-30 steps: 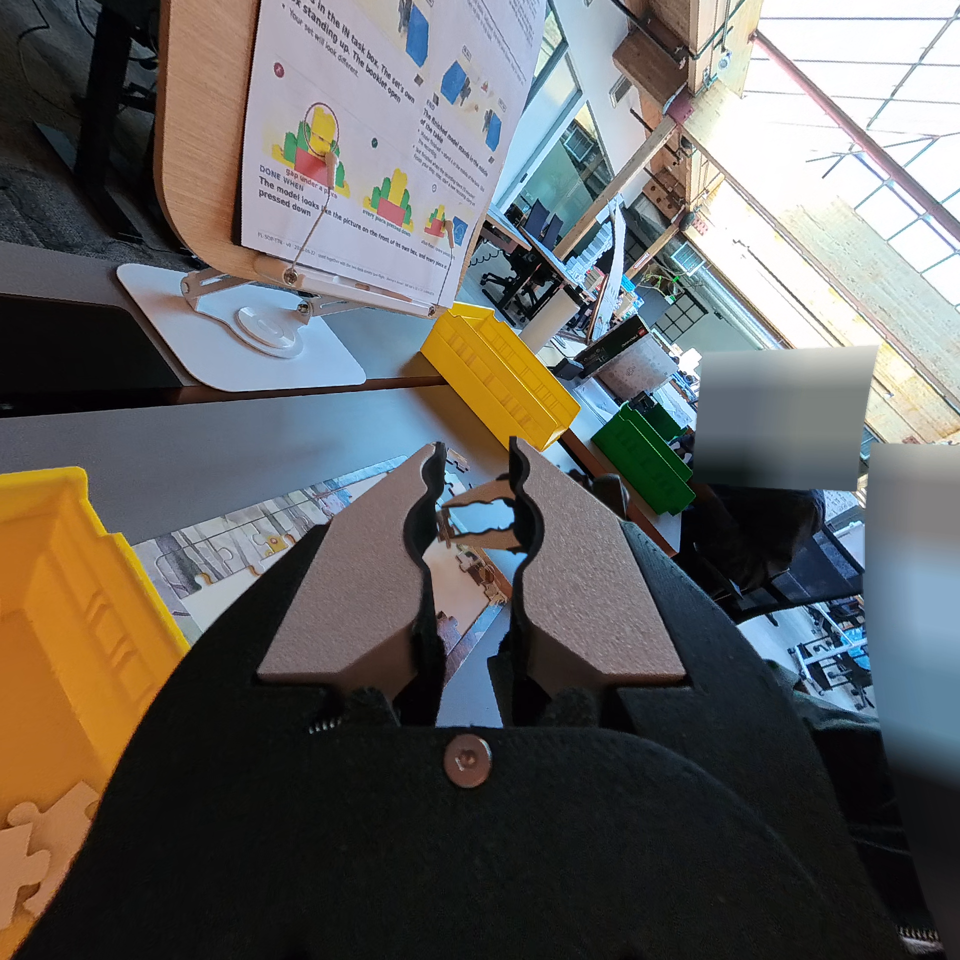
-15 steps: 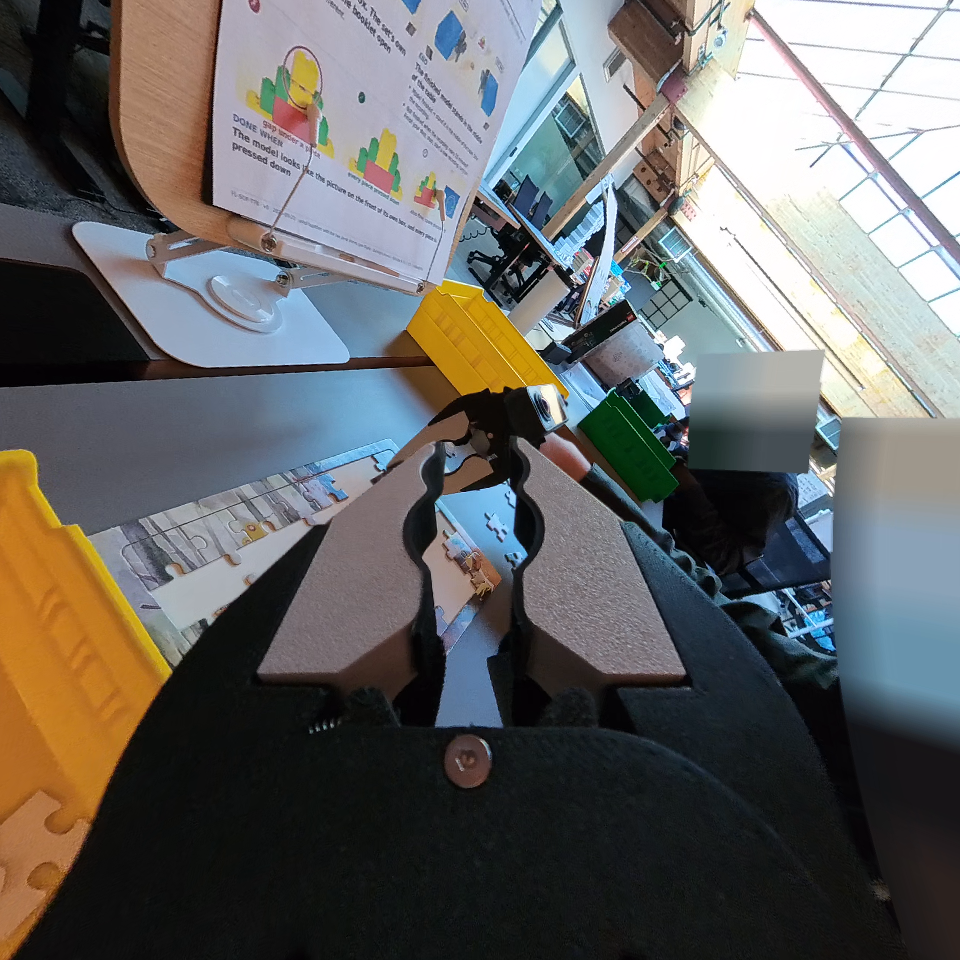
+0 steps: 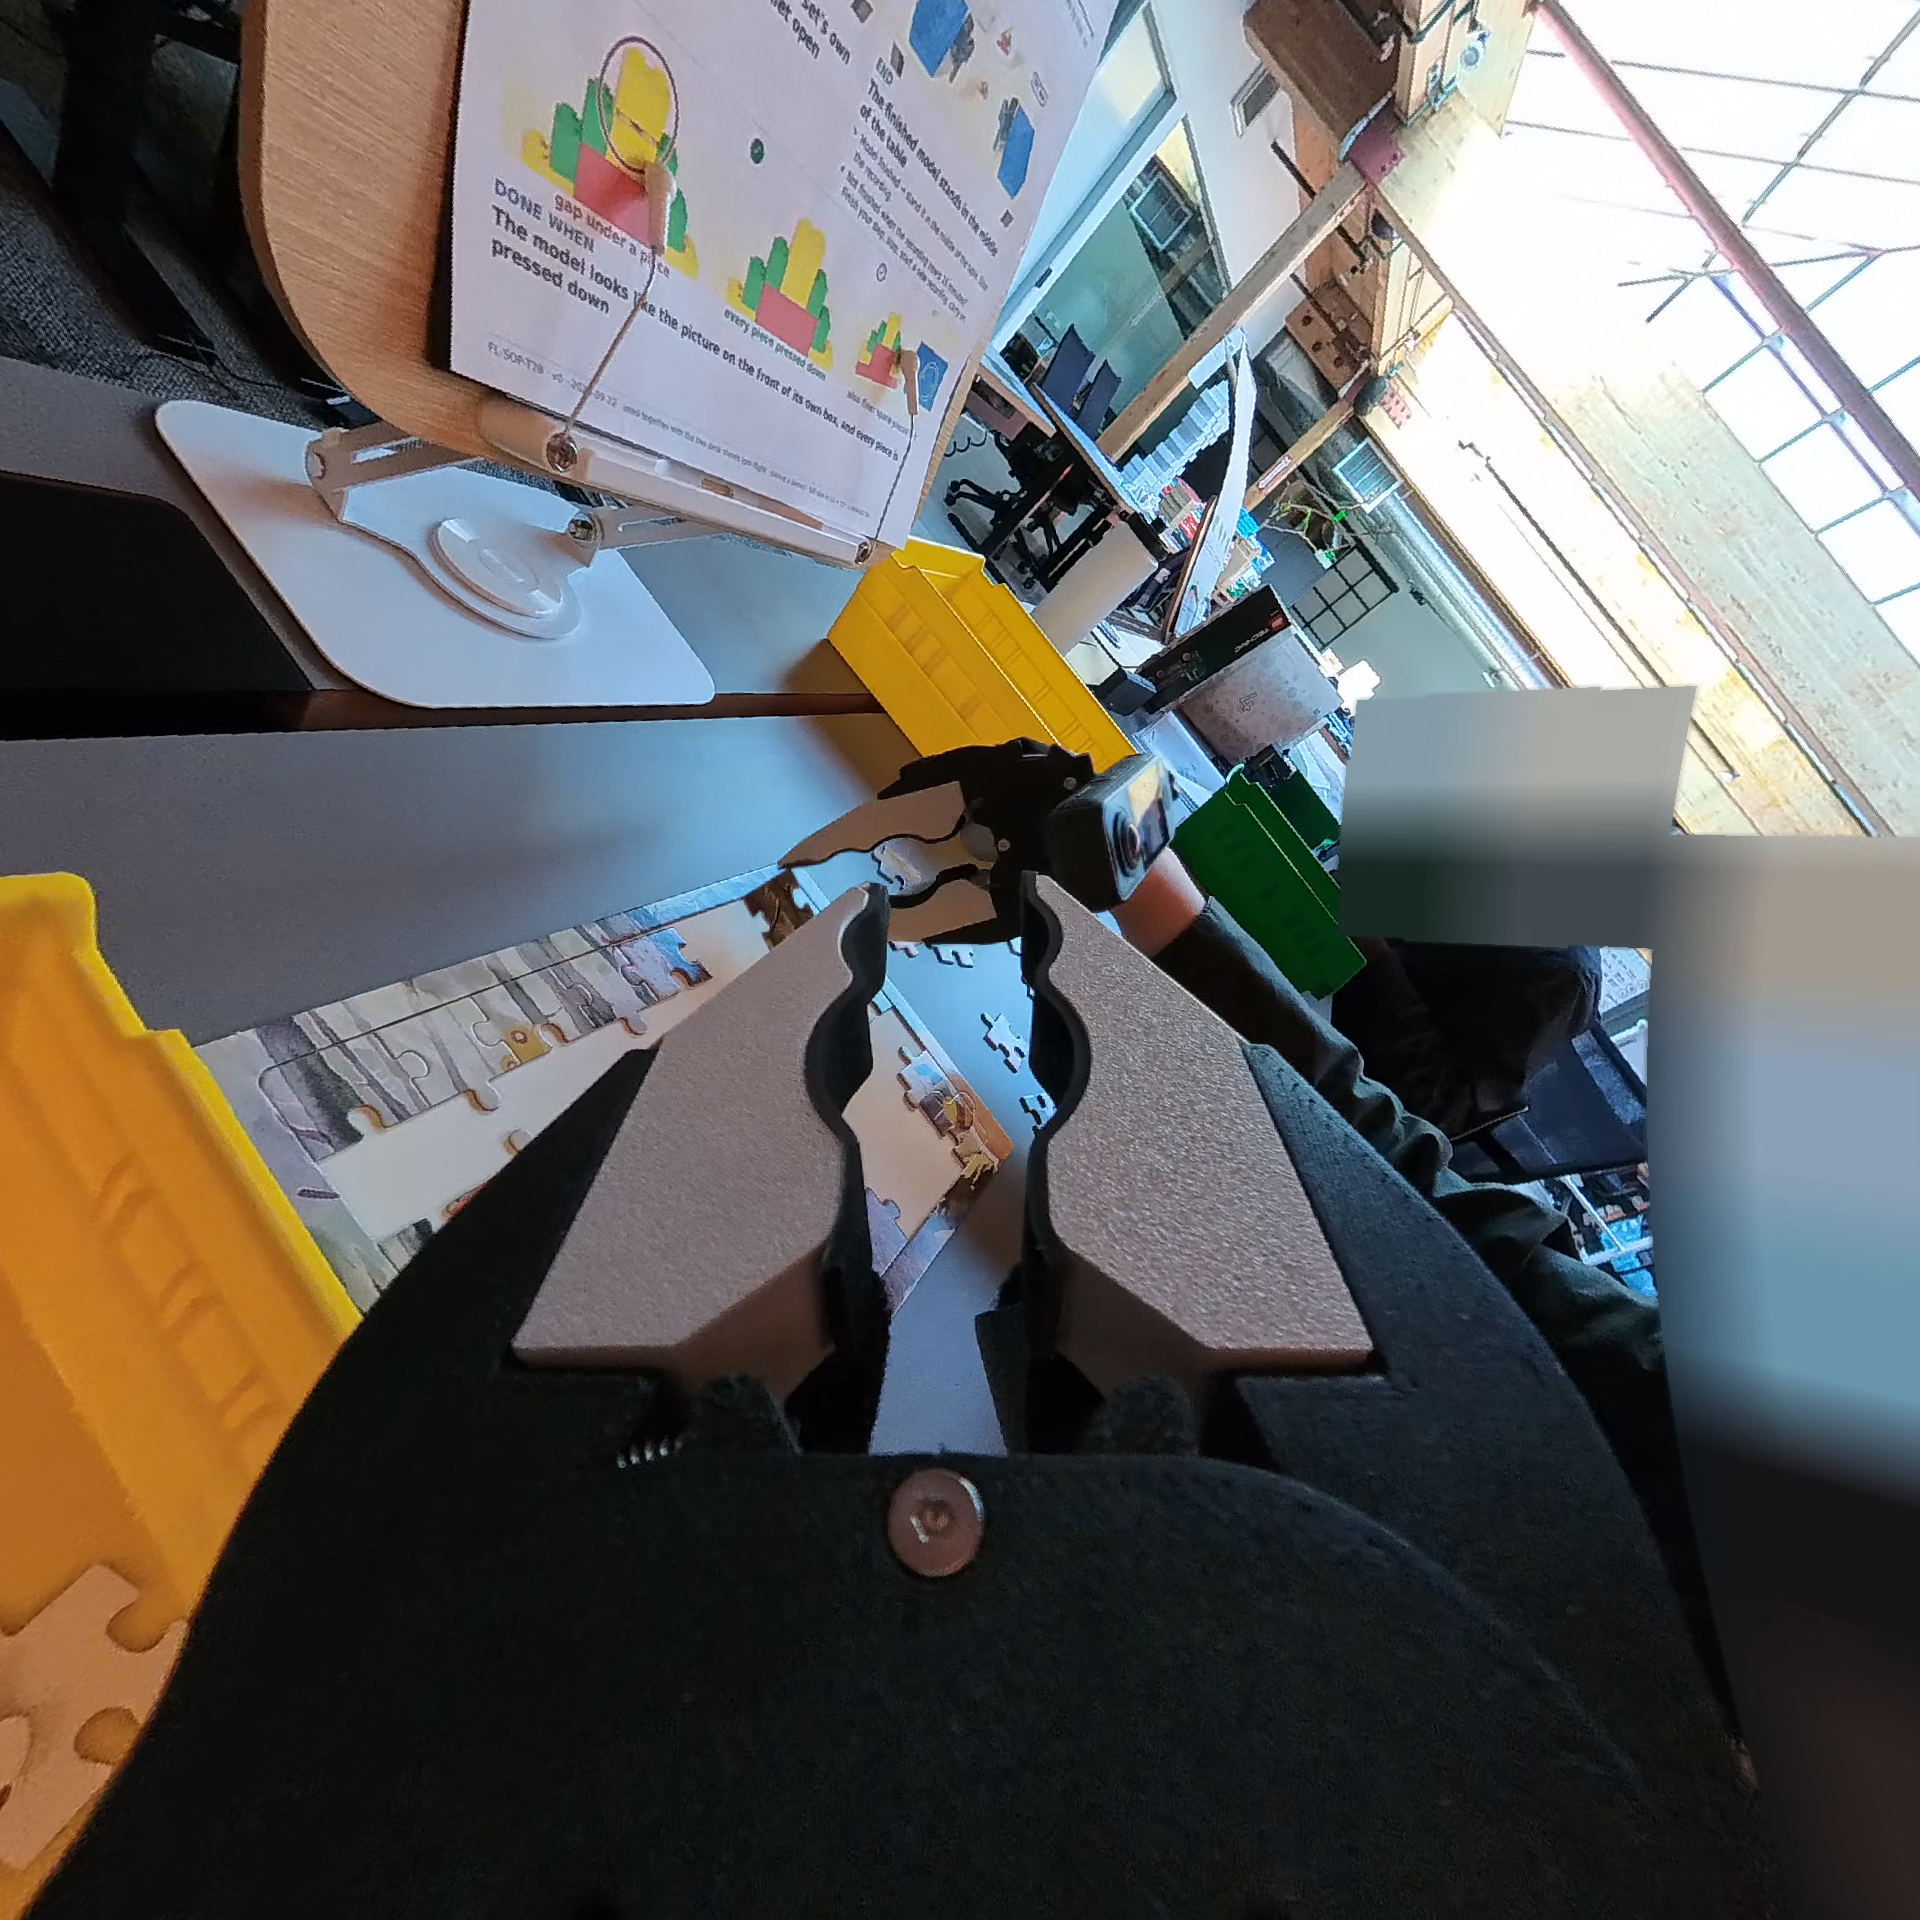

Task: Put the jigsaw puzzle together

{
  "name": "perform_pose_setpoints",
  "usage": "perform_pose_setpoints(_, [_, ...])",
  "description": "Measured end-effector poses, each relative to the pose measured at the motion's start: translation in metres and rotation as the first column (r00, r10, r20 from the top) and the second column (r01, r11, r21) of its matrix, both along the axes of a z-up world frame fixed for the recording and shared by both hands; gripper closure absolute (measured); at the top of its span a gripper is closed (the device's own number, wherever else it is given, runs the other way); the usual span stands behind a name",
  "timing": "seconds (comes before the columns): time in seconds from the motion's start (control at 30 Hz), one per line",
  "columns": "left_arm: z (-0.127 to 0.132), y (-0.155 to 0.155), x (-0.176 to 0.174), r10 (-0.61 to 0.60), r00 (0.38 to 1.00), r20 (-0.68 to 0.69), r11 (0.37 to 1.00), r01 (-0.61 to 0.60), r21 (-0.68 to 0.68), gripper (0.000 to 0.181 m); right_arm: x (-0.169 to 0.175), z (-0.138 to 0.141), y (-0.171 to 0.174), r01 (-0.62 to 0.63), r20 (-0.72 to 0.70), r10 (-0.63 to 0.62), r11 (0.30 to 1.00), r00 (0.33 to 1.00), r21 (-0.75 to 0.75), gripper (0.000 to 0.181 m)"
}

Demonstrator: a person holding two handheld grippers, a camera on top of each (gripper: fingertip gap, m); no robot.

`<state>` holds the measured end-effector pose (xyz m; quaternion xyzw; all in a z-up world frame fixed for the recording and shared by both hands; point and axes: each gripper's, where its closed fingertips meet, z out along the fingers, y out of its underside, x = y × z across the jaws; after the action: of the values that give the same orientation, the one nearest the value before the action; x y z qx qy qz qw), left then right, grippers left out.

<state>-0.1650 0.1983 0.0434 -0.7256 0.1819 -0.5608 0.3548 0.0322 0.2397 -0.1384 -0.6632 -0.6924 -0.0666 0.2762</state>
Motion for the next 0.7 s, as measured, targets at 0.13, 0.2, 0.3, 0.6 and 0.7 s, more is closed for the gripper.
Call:
perform_pose_setpoints(0.13, [0.0,0.0,-0.001,0.0,1.0,0.006,1.0,0.0,-0.002,0.158,0.004,0.026,0.022,0.111,-0.125,-0.101,0.991,0.987,0.08,0.15])
perform_pose_setpoints(0.2, [0.0,0.0,-0.001,-0.001,1.0,0.006,1.0,0.001,-0.002,0.158,-0.008,0.034,0.012,0.14,-0.293,-0.165,0.985,0.942,-0.105,0.151])
perform_pose_setpoints(0.3, [-0.001,0.0,0.0,-0.005,1.0,0.004,1.0,0.005,-0.006,0.158,0.003,0.007,0.003,0.201,-0.206,-0.272,0.93,0.94,-0.308,0.15])
perform_pose_setpoints(0.6, [-0.003,0.001,0.0,-0.006,1.0,0.003,1.0,0.006,-0.016,0.158,0.01,-0.023,-0.002,0.197,-0.11,-0.25,0.914,0.962,-0.355,0.15])
perform_pose_setpoints(0.7, [-0.004,0.001,0.001,-0.008,1.0,-0.003,1.0,0.008,-0.02,0.158,0.01,-0.025,-0.001,0.22,-0.099,-0.273,0.903,0.957,-0.369,0.149])
